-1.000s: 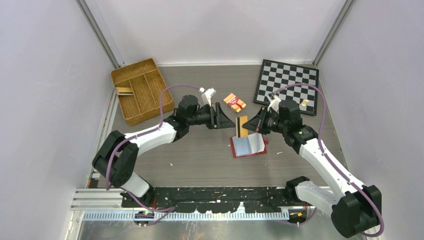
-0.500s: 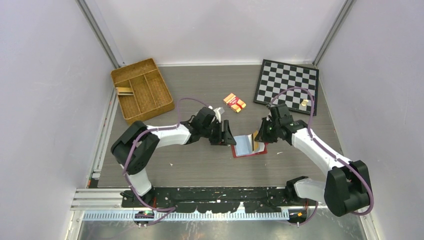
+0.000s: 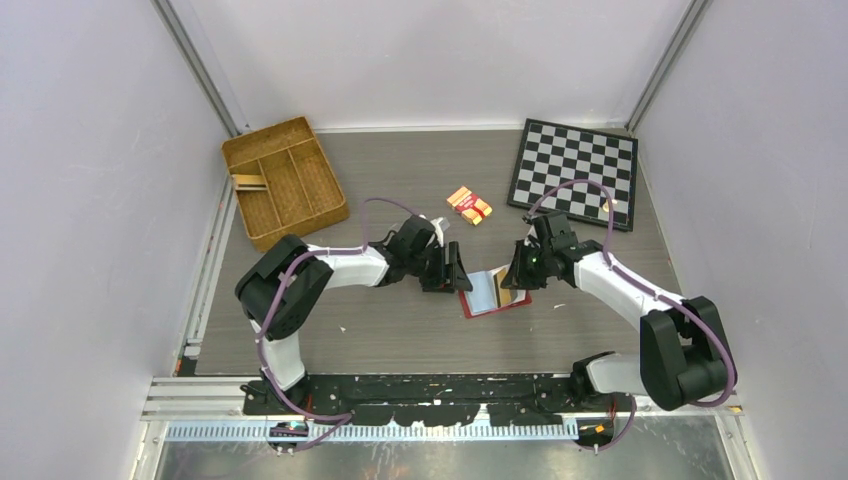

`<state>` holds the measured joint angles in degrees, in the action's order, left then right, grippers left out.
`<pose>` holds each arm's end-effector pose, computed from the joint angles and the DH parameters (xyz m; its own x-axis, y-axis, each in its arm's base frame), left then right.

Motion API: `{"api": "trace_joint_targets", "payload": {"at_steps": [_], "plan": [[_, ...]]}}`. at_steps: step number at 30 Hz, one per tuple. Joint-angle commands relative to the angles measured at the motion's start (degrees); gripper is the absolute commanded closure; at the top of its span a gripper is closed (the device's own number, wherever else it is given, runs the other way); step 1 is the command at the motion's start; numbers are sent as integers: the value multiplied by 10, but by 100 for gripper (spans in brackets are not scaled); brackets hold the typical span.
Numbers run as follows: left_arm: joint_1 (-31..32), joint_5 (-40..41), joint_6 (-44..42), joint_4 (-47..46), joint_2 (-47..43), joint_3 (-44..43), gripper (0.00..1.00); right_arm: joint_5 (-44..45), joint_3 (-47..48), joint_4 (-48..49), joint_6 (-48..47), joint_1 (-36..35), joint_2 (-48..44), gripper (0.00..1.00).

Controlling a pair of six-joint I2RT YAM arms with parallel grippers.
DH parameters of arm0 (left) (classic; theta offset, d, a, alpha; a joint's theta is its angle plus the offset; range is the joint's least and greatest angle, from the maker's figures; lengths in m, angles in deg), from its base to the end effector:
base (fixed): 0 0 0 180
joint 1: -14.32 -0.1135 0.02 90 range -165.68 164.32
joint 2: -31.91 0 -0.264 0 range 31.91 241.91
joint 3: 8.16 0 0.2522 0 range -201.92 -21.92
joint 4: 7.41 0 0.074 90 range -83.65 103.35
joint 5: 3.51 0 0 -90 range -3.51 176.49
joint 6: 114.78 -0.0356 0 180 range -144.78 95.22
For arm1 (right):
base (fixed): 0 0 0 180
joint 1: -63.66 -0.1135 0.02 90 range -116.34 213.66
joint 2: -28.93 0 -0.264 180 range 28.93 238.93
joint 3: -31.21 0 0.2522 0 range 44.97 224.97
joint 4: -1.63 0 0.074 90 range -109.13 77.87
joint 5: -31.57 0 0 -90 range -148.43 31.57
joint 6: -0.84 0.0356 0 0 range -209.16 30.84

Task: Put the credit cards into the card holder
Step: Insert the credit card into the card holder.

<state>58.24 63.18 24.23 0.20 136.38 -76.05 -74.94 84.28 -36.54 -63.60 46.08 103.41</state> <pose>0.2531 -0.2633 0.1445 -0.9644 -0.0336 -0.2621 0.1729 0.6698 -0.7222 0.2247 0.0818 0.1826 -0.9257 0.1406 -0.3510 -0.0303 0.8977 0.4395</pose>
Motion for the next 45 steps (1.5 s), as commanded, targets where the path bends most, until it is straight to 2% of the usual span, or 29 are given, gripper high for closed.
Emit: {"api": "trace_joint_targets", "payload": {"at_steps": [1, 10, 19, 24, 30, 45], "plan": [[-1, 10, -2, -12, 15, -11, 40, -21, 6, 24, -10, -11, 14, 100], [-18, 12, 24, -56, 13, 15, 43, -23, 14, 19, 6, -46, 25, 100], [-70, 4, 11, -70, -10, 44, 44, 5, 13, 77, 101, -112, 19, 100], [-84, 49, -57, 17, -47, 29, 43, 88, 15, 59, 140, -118, 3, 100], [-82, 80, -144, 126, -71, 3, 42, 88, -25, 103, 173, -118, -36, 100], [-47, 68, -175, 142, -46, -31, 43, -13, -98, 226, 223, -84, -32, 99]]}}
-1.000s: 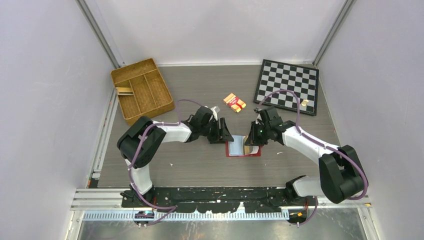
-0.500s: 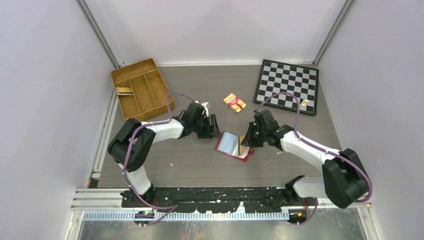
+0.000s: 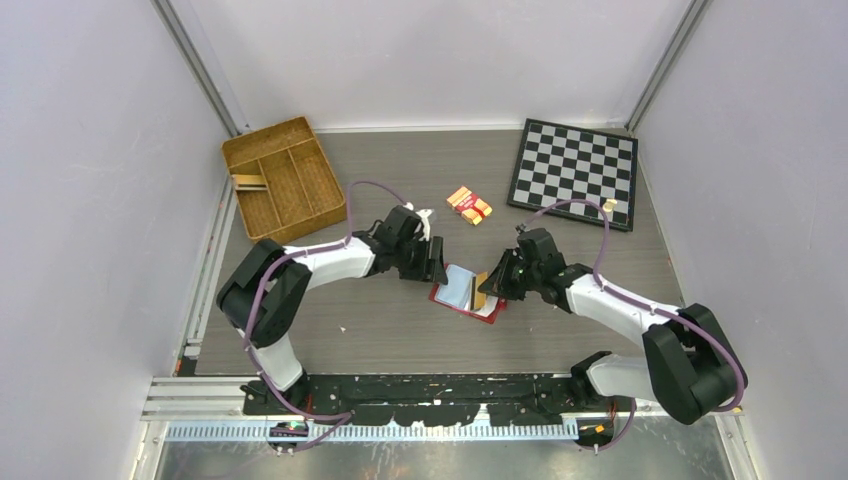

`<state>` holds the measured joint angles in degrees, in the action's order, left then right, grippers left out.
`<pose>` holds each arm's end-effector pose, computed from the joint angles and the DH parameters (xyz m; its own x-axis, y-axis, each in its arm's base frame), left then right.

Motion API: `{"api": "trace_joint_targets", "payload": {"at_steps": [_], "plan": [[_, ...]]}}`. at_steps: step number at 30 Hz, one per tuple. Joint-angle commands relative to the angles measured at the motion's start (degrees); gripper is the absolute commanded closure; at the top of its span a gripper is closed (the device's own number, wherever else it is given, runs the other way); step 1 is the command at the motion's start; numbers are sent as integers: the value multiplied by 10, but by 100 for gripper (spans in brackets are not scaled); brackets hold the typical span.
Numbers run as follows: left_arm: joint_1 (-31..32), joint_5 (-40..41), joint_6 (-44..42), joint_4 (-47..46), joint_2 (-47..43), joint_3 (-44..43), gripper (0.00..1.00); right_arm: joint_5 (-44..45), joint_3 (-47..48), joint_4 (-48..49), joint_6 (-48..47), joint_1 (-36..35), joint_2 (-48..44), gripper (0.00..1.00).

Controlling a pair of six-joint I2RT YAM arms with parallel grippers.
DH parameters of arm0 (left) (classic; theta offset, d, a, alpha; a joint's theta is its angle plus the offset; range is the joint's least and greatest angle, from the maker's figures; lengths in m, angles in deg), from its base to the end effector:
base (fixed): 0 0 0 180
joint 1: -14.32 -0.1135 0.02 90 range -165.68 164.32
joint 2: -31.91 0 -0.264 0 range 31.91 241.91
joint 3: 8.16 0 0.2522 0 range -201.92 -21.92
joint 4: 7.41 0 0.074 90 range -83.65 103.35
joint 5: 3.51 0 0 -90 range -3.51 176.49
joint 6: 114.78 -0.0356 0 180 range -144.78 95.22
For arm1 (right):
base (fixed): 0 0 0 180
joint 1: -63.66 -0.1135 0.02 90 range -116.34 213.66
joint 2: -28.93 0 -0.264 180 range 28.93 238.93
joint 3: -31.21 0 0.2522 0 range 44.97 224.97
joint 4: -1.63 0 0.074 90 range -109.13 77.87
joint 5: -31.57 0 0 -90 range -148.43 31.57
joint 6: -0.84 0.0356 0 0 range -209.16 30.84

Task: Put the credit cards into the card holder
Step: Insert the credit card into the card holder.

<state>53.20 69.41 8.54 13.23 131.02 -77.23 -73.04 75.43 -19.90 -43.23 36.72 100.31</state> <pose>0.2648 -0.2269 0.1643 -0.9124 0.0612 -0.4047 0.2916 0.7909 -0.5379 0.2025 0.1130 0.1671 -0.8874 0.3289 -0.3230 0.0730 0.7921 0.6061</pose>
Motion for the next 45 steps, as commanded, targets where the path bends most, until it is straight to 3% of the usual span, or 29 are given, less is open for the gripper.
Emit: {"api": "trace_joint_targets", "payload": {"at_steps": [1, 7, 24, 29, 45], "plan": [[4, 8, -19, 13, 9, -20, 43, -37, -14, 68, 24, 12, -1, 99], [11, 21, -31, 26, 19, -29, 46, -60, -31, 105, 33, 25, 13, 100], [47, 98, -64, 84, 46, -63, 58, -54, -47, 85, 56, 28, -3, 99], [56, 119, -74, 105, 55, -74, 66, -65, -61, 127, 66, 28, 16, 100], [58, 106, -63, 109, 51, -67, 79, -18, -114, 219, 72, 29, 30, 100]]}}
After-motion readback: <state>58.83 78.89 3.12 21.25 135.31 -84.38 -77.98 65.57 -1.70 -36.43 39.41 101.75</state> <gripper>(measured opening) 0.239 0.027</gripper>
